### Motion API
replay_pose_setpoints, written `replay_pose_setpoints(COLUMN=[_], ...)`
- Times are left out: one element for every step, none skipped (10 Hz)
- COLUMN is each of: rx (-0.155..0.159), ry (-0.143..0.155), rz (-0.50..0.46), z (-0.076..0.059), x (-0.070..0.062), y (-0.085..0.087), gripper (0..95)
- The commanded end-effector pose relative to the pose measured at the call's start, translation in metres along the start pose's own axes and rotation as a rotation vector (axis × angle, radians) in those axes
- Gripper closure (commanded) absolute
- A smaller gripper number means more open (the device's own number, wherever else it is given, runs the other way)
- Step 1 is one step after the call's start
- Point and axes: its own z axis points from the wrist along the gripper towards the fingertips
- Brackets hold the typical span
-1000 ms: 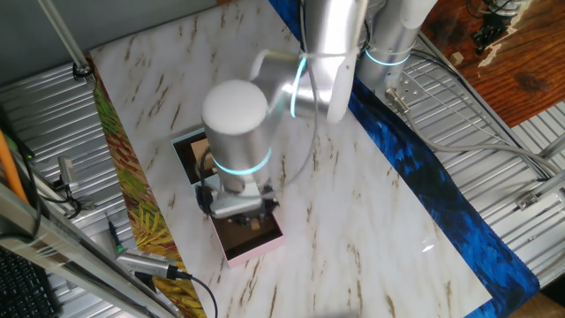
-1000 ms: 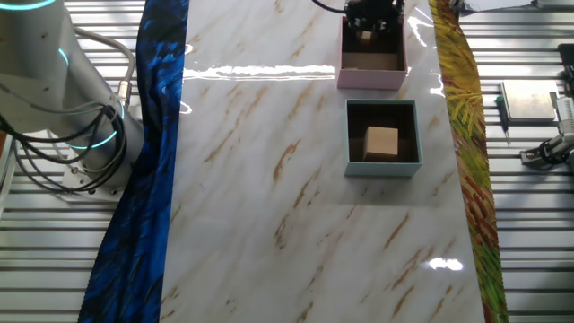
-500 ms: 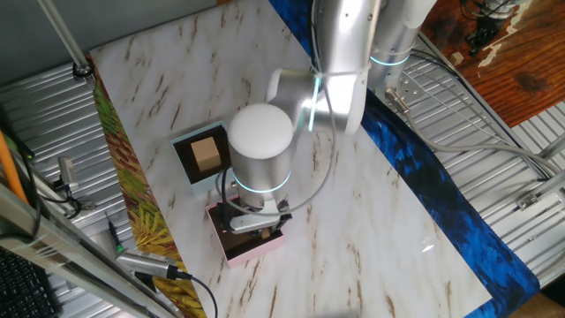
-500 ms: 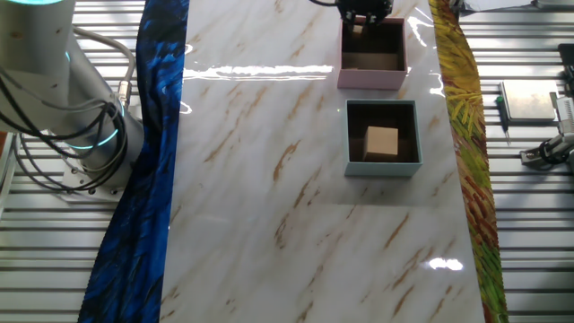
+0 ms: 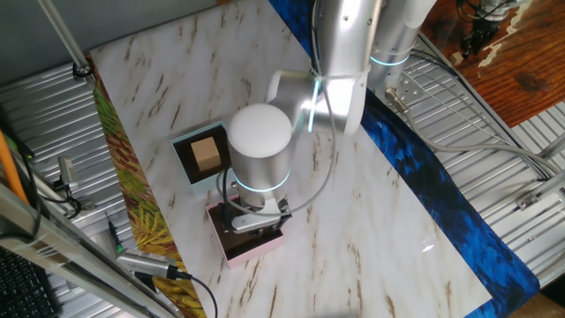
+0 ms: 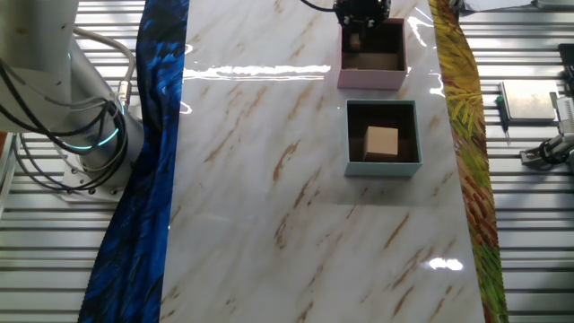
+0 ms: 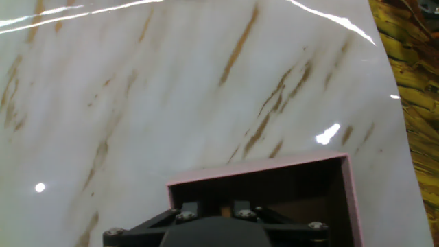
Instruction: Move an object from one box to another
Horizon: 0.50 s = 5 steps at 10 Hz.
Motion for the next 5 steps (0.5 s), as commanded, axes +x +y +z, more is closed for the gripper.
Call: replay_pose_setpoints(rx=[-0.003,-0.003,-0.004,-0.003,-0.005], ry=[-0.003,-0.005,-0.002,0.007,0.007], rz=[0.001,0.006,0.009,0.005,-0.004], z=[-0.001,-0.004,-0.01,-0.023,-0.032], x=[0.0,0.0,0.0,-0.001,0.001], y=[0.001,0.001,0.001,0.002,0.001], gripper=[57.0,57.0,76.0,76.0,76.0])
